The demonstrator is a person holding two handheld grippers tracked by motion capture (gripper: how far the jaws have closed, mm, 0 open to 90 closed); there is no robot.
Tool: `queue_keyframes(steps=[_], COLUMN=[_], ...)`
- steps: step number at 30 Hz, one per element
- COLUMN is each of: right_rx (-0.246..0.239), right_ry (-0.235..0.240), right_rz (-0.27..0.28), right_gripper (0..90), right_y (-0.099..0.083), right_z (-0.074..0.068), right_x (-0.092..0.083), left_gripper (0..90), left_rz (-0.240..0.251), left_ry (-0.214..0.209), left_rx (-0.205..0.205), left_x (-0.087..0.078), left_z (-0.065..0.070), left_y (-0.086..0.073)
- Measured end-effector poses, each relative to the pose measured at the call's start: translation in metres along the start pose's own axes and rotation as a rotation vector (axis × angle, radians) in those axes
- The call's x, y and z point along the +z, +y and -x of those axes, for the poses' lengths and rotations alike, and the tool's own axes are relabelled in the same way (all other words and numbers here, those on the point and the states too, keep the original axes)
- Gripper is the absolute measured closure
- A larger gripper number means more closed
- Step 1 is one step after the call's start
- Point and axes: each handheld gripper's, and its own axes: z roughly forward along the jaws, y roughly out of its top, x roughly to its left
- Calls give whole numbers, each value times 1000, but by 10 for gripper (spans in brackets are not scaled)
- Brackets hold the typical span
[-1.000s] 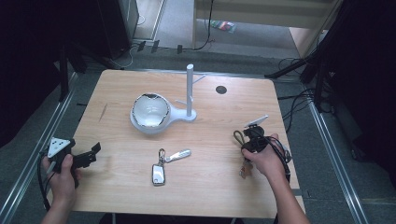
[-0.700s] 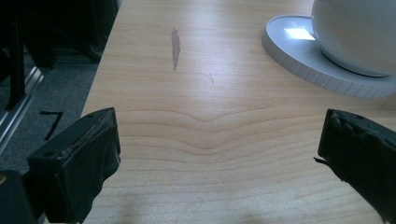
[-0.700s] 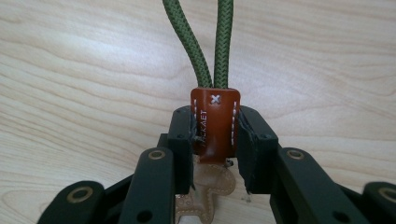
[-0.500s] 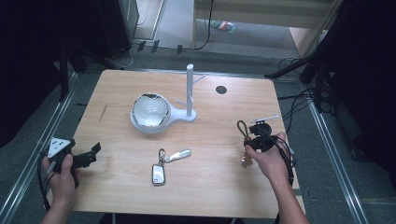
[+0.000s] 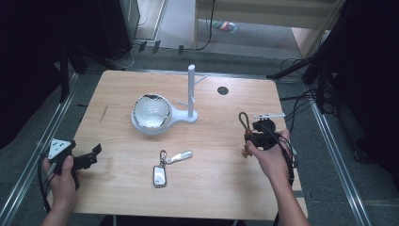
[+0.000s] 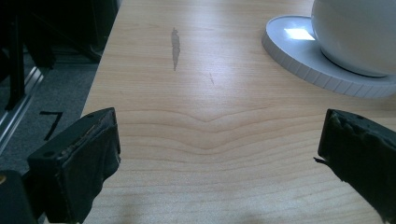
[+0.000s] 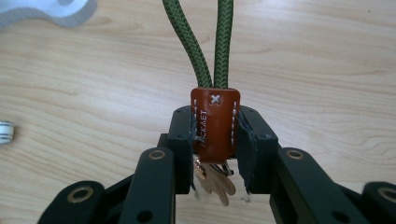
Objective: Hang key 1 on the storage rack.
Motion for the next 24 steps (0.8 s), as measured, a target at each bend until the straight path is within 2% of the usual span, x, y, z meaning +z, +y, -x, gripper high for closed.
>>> queue_keyframes(steps=[19,24], right_rx=[-4,11], right_ry=[10,25], right_rz=[114,154], right_gripper=[702,701], right_y=[14,18], right_z=[-12,-14], right_x=[-10,-12], left_gripper=[0,0], left_rz=[0,-1], left_ry=[-1,-1], left_rx=[0,-1], left_x=[0,0], left_z=[0,0], left_y=[0,0])
